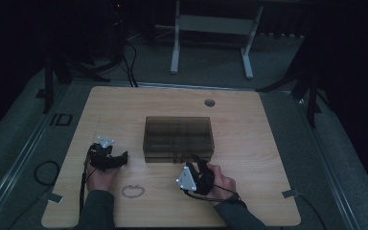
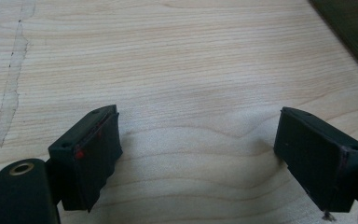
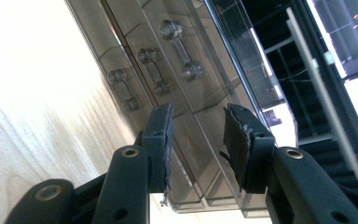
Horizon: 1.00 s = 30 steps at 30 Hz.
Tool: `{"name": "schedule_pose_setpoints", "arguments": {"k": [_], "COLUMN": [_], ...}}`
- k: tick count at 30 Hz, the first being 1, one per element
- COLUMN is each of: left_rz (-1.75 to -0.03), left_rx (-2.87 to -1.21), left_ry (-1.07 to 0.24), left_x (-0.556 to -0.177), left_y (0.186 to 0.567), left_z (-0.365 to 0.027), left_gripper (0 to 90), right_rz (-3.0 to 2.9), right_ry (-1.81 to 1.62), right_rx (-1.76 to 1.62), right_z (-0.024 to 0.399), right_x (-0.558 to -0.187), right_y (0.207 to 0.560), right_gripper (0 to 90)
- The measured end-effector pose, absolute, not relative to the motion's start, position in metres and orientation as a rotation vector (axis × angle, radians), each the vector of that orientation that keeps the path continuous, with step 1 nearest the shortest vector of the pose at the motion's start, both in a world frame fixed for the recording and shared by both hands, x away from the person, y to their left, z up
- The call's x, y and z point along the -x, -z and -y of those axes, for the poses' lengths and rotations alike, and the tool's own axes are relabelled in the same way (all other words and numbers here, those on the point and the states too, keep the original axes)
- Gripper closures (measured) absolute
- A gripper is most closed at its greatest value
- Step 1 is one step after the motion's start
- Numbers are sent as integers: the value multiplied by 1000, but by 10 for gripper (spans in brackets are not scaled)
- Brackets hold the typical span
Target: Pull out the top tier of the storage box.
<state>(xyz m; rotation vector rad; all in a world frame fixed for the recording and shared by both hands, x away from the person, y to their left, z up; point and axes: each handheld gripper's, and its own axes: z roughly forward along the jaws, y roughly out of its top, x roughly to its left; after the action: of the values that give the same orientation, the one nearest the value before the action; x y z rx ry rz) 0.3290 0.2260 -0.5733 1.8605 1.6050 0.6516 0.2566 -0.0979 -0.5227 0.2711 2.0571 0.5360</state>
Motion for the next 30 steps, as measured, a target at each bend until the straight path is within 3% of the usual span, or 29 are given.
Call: {"name": "schedule_pose_setpoints", "arguments": {"k": [14,19,30], "left_rz": [-1572,-1547,-1367], "left_rx": [-1895,-1917,-1898], "left_ry": [-628,-611,-580], "left_x": [-326,-323,-312], "left_y": [569,567,555], "left_z": [-224,-222,-218], "left_gripper": [274,364,441], "right_rz": [-2112,-2114,-2157], "right_ry": [-683,-747,-869], "right_rx": [-466,-531,-638], "right_z": [132,147,175], "right_x": [-270,-276,-287], "right_y": [509,500,493], "right_gripper": [616,606,580]}}
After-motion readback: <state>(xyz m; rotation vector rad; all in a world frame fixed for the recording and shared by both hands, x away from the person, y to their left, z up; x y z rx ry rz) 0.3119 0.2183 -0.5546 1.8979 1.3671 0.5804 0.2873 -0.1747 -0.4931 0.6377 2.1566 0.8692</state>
